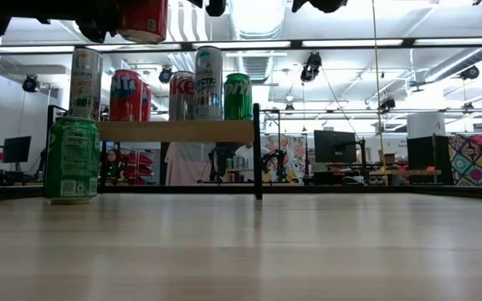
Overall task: Place canned beverage on shelf
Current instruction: Put the red soda can aligned with the other red soda cans on the shelf
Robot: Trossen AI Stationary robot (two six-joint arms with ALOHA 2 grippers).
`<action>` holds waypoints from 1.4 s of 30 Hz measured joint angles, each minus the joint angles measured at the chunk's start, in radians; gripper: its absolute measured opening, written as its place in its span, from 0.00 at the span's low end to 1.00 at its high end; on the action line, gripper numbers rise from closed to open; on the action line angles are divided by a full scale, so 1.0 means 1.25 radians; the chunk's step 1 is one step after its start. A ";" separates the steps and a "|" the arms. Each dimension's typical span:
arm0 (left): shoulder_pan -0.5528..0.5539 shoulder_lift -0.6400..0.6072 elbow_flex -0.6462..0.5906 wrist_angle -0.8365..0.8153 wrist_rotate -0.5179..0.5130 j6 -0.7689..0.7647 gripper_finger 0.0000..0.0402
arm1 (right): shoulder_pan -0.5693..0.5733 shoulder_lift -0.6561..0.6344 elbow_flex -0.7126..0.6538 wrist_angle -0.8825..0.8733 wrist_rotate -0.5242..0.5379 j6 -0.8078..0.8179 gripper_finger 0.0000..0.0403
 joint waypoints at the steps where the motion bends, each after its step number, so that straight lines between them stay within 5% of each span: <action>1: 0.000 0.000 0.000 0.000 0.000 -0.001 0.79 | 0.000 -0.001 0.000 0.000 0.000 0.000 0.69; 14: -0.001 0.001 0.002 0.001 -0.026 -0.012 0.79 | -0.008 -0.007 0.000 -0.003 -0.009 0.011 0.69; 27: 0.000 0.011 0.031 -0.020 -0.046 -0.005 0.77 | -0.013 0.001 0.002 -0.003 -0.001 -0.024 0.86; 36: 0.000 0.049 0.054 -0.021 -0.046 -0.002 0.77 | -0.016 0.031 0.025 0.004 -0.005 -0.045 0.82; 42: 0.000 0.056 0.056 -0.022 -0.056 -0.003 0.82 | -0.016 0.032 0.028 0.001 -0.006 -0.053 0.70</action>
